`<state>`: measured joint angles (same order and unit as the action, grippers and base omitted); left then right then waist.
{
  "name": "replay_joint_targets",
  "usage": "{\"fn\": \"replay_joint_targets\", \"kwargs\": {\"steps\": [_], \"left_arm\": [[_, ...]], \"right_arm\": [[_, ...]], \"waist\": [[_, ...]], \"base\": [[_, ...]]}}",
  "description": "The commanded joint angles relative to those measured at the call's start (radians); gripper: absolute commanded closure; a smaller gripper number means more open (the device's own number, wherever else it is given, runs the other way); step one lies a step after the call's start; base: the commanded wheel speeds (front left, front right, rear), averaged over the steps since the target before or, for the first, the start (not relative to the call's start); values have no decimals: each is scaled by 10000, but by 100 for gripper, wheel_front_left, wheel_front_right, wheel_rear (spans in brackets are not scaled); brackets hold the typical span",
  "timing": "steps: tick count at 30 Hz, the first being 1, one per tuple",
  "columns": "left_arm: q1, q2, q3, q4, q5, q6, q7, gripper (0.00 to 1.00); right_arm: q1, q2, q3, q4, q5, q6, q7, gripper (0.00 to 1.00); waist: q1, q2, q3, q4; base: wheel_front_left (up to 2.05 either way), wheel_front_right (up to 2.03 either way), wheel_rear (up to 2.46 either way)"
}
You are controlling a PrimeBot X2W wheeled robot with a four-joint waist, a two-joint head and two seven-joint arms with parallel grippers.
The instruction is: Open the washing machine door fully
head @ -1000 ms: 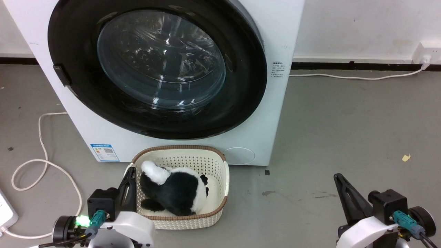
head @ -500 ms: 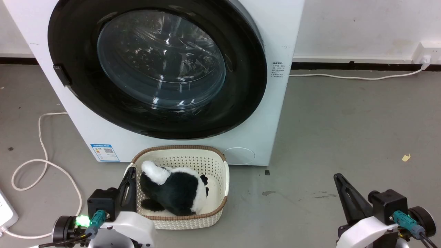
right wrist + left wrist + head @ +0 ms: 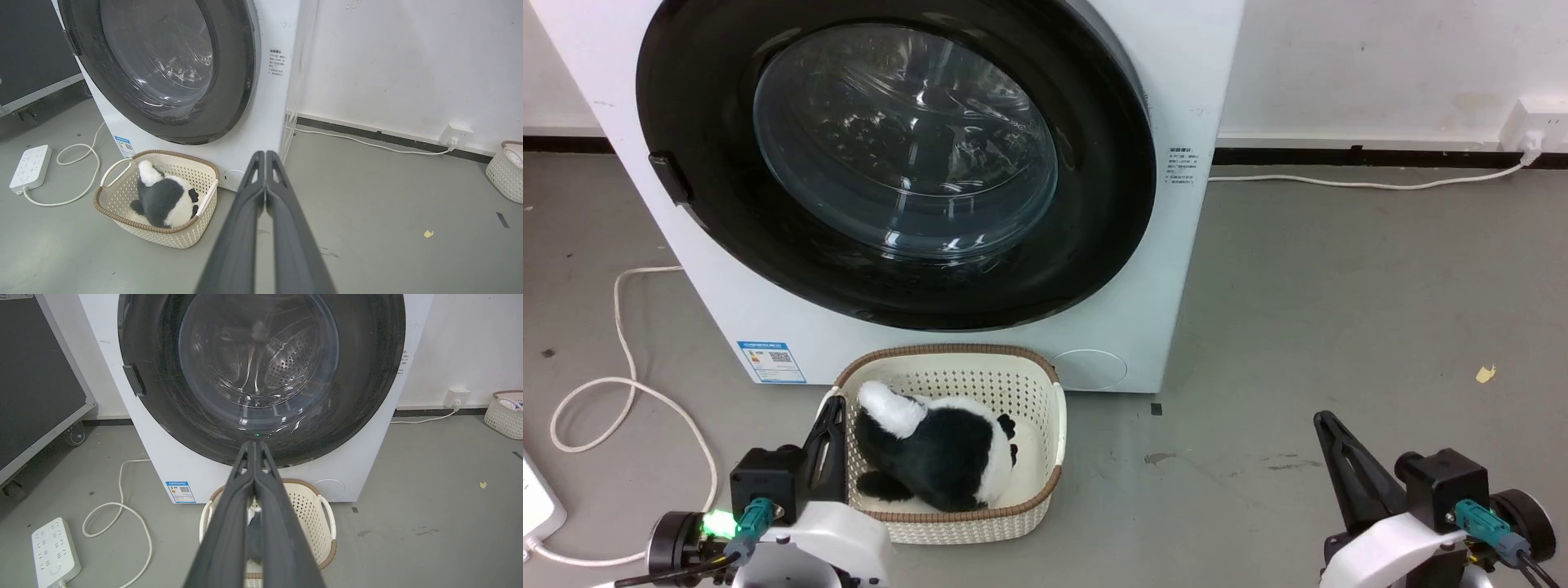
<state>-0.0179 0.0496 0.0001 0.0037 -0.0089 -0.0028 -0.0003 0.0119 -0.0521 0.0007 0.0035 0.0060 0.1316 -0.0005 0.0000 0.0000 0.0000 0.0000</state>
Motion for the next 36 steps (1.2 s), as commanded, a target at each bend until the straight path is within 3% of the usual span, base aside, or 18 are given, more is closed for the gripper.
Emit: {"fn": "replay_joint_targets", "kwargs": {"steps": [1, 36], "left_arm": [[179, 6, -1, -37, 89, 28, 3, 100], [179, 6, -1, -37, 89, 28, 3, 100]], "right_arm": [[-119, 19, -7, -35, -60, -9, 5, 100], [-119, 19, -7, -35, -60, -9, 5, 100]], "waist": [[0, 0, 0, 0], [0, 0, 0, 0]], "base": [[0, 0, 0], [0, 0, 0]]}}
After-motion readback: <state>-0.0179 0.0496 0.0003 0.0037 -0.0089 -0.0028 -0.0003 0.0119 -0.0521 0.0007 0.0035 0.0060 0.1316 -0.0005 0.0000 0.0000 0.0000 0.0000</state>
